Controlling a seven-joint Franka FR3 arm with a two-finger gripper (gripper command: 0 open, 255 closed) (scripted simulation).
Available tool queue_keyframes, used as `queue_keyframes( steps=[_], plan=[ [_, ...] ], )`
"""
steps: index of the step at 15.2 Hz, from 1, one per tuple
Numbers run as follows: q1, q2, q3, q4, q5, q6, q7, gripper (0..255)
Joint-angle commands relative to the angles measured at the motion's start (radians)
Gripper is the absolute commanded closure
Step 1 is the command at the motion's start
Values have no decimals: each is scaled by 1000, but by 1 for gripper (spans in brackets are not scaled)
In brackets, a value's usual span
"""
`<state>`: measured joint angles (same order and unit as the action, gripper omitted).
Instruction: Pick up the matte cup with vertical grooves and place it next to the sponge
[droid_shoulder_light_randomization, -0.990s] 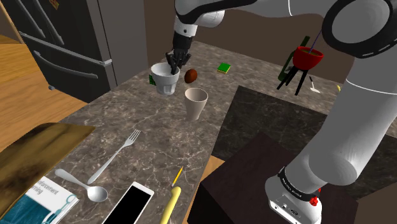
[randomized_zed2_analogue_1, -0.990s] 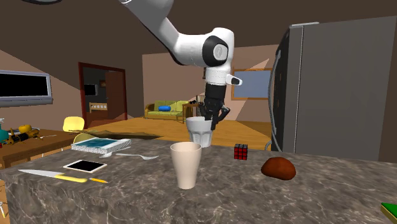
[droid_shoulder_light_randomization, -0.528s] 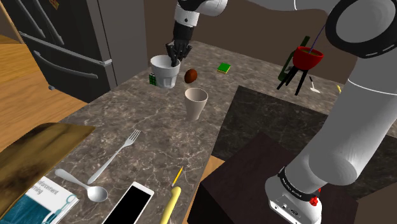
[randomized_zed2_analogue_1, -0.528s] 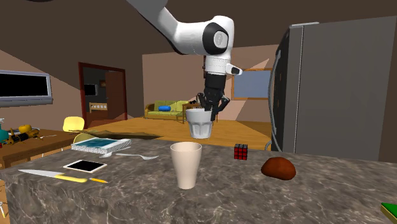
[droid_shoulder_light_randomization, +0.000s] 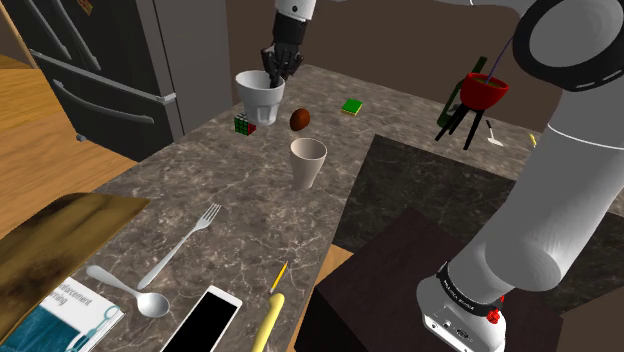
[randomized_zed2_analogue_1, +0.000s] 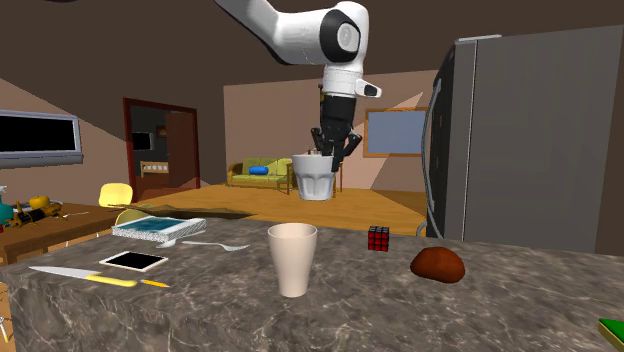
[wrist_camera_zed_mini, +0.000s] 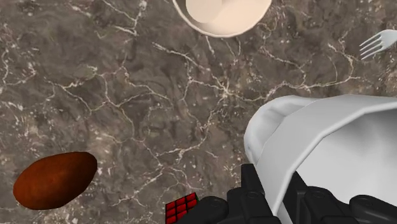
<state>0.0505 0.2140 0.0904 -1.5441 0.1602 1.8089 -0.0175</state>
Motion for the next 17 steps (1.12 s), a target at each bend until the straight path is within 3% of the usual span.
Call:
queue_keyframes(
  steps=[1,9,17],
  plan=[
    [0,0,0,15,0,-15,2,255],
    [-106,-58,-69,-94,24,6,-182,255],
    [-209,-53,-143,-120,37,3,-364,255]
  ],
)
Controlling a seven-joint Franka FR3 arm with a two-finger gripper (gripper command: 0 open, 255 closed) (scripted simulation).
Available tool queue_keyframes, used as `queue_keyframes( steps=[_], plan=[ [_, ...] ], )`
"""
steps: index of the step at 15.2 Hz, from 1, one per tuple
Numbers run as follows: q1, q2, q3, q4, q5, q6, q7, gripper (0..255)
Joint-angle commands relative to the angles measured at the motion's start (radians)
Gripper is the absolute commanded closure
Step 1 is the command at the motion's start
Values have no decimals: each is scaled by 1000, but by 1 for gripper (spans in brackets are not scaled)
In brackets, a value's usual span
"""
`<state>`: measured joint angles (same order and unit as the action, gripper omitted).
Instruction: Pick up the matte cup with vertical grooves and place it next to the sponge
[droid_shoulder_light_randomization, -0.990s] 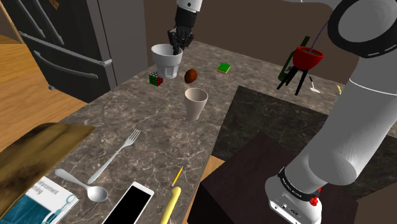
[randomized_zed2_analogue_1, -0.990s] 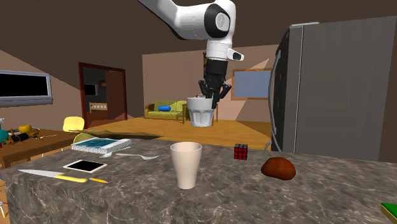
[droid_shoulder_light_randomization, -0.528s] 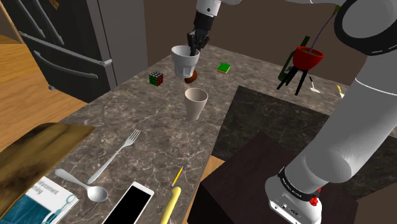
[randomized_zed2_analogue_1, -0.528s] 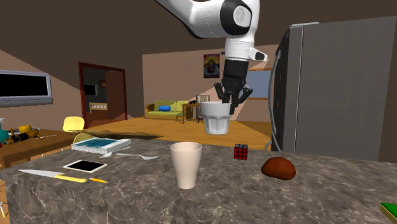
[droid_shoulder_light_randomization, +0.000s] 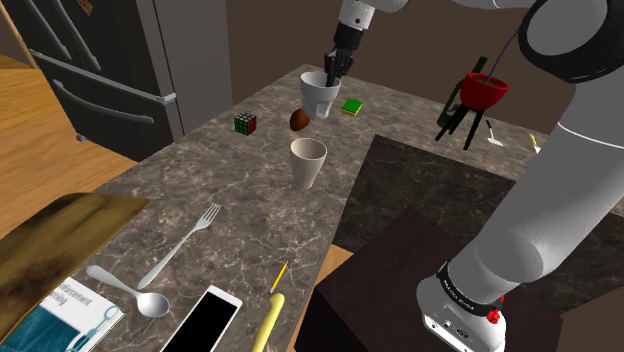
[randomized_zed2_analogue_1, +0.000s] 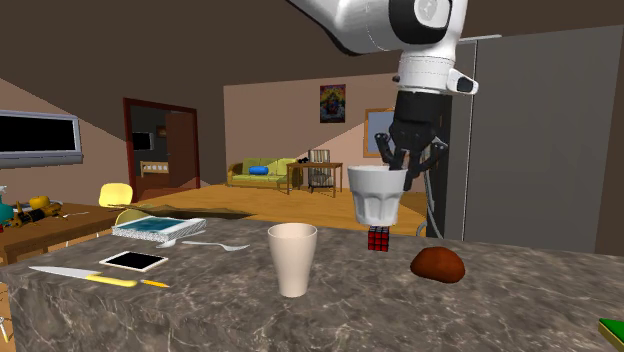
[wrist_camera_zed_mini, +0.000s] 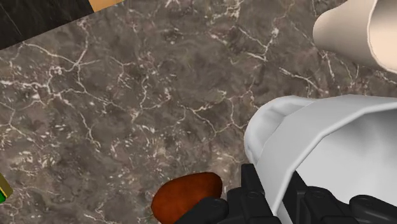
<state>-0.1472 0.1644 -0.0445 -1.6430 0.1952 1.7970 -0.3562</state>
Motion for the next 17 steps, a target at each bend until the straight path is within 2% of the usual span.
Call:
queue_keyframes(
  steps=[1,9,17],
  plan=[
    [-24,2,-17,-19,4,13,-47,255],
    [-132,75,-85,46,18,-12,-222,255],
    [-249,210,-140,202,43,-66,-384,255]
  ],
)
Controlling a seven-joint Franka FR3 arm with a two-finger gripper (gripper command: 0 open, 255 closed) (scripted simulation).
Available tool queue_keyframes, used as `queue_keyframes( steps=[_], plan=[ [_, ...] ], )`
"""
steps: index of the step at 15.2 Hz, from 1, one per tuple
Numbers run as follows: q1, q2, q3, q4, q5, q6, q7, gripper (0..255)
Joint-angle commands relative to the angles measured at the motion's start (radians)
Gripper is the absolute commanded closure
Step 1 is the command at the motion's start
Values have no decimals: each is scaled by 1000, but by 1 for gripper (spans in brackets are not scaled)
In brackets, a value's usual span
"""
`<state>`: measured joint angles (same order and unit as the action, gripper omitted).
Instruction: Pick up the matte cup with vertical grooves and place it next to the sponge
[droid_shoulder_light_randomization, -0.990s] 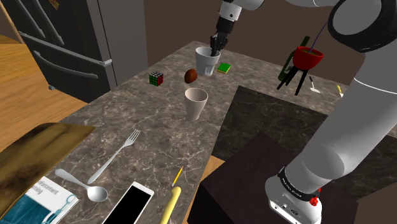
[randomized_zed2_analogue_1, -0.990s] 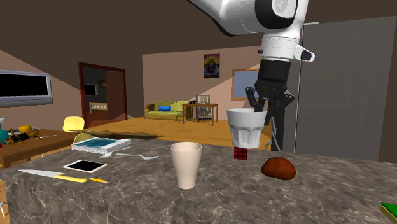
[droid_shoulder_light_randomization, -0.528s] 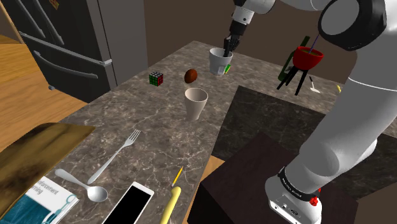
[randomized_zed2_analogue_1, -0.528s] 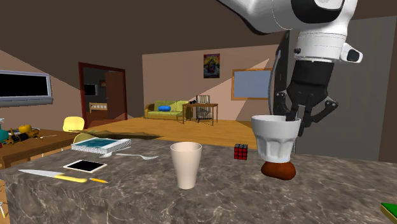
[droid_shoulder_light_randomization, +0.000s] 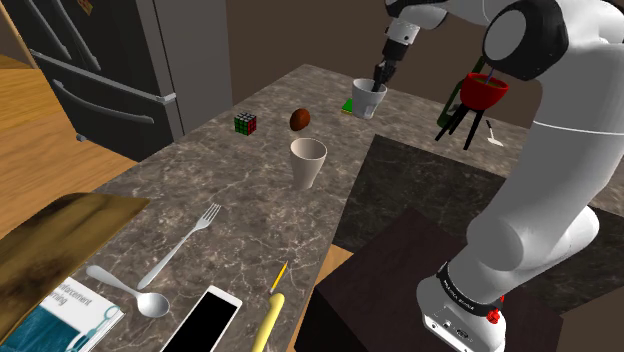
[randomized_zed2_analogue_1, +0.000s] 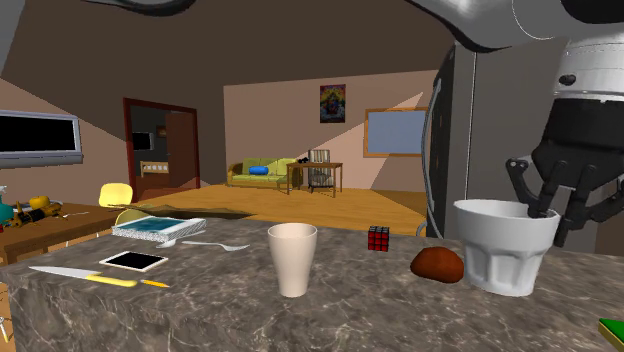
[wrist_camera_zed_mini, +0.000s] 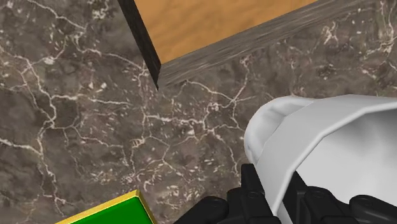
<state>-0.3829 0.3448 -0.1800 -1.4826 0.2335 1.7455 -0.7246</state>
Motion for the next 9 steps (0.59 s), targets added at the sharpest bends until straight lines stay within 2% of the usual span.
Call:
queue_keyframes(
  steps=[1,5,9],
  plan=[
    [-30,51,-9,69,8,-24,-34,255],
    [-98,149,-26,199,25,-71,-104,255],
    [-175,274,-35,380,44,-139,-162,255]
  ],
)
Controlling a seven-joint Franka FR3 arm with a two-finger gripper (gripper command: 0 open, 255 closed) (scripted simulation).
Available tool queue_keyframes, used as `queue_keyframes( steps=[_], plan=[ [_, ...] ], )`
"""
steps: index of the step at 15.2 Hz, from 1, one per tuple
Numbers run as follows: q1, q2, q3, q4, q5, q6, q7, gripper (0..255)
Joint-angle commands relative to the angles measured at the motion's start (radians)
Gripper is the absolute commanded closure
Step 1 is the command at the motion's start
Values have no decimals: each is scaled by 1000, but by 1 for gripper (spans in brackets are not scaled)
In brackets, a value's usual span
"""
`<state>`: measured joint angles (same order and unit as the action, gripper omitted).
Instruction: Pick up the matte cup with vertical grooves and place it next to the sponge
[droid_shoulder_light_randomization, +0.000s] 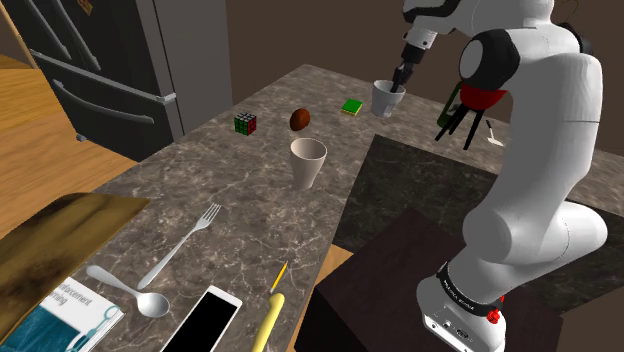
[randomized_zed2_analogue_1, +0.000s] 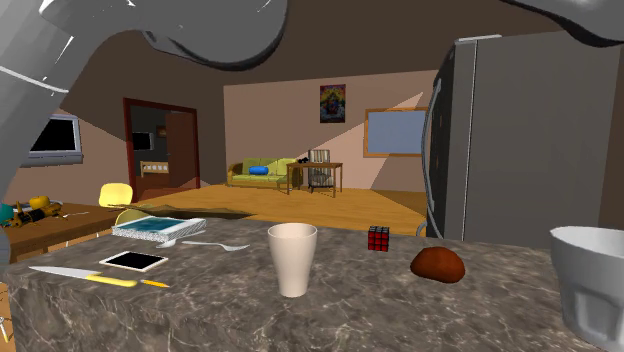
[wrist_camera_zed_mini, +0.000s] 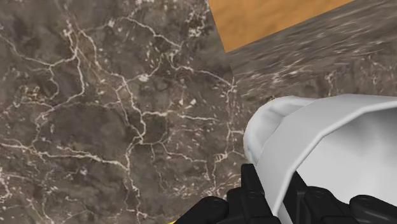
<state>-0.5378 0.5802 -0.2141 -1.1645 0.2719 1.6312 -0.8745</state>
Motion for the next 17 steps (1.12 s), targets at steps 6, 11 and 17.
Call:
queue_keyframes(
  steps=[6,11,17],
  plan=[
    [-52,102,-2,103,15,-8,-44,255],
    [-45,101,-1,34,17,58,-56,255],
    [-39,112,1,-37,22,139,-71,255]
  ],
)
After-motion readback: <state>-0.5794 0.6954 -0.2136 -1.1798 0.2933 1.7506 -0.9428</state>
